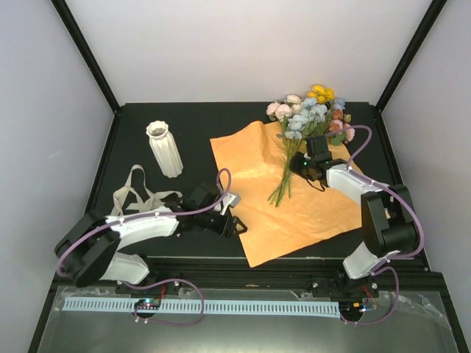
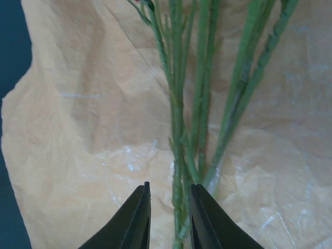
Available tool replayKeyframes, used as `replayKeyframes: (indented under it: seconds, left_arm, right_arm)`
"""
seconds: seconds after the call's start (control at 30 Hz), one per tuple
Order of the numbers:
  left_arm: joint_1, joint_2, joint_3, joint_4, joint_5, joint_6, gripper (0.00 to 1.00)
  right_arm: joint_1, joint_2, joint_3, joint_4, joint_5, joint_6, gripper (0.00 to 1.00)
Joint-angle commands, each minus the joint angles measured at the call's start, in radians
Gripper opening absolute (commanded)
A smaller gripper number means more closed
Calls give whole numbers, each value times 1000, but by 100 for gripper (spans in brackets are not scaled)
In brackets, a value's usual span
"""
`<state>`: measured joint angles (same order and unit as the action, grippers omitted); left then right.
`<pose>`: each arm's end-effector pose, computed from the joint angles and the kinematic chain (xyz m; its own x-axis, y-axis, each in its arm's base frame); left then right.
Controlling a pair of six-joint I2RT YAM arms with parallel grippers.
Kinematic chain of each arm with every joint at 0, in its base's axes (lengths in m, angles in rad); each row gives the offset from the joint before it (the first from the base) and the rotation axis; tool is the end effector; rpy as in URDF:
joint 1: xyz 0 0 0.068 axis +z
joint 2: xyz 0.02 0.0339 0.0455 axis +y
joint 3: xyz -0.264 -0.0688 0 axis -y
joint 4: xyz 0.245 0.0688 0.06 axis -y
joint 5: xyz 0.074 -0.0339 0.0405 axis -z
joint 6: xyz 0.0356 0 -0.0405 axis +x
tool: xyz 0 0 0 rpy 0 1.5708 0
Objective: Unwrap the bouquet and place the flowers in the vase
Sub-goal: Unfold the wrapping paper at the center of the board, then pick up the fake flower from the wrapping paper.
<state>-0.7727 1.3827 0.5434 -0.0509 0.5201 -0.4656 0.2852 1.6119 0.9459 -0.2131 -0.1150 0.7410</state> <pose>0.1630 -0.1837 0.1491 -0.8698 0.3038 -0.3889 0.4915 0.6037 -0.6276 0.3158 0.0969 0.1889 -0.7813 0.4697 -0.4109 0.2409 0.8344 0.4958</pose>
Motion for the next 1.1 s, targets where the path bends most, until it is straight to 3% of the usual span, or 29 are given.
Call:
replayKeyframes:
  seconds: [0.0,0.13,0.17,0.57,0.77,1.07]
  left_arm:
    - [0,-129,82,-36,-73,75,70]
    - [5,-172,169,-104,-110,118,97]
    - [6,-180,195,-138,-124,132,99]
    - [12,-304,426,-614,-428,350,99]
    - [12,-348,403,-643,-473,396,99]
    - [12,-457,330,-534,-502,395,99]
  right_arm:
    - [0,16,28,65,8,-42,23]
    - [0,47,73,-10,102,-40,22]
    - [-1,45,72,-7,110,-34,22]
    - [-17,153,150,-19,187,8,26]
    - [-29,212,200,-54,248,38,28]
    - [-36,246,205,-37,251,44,27]
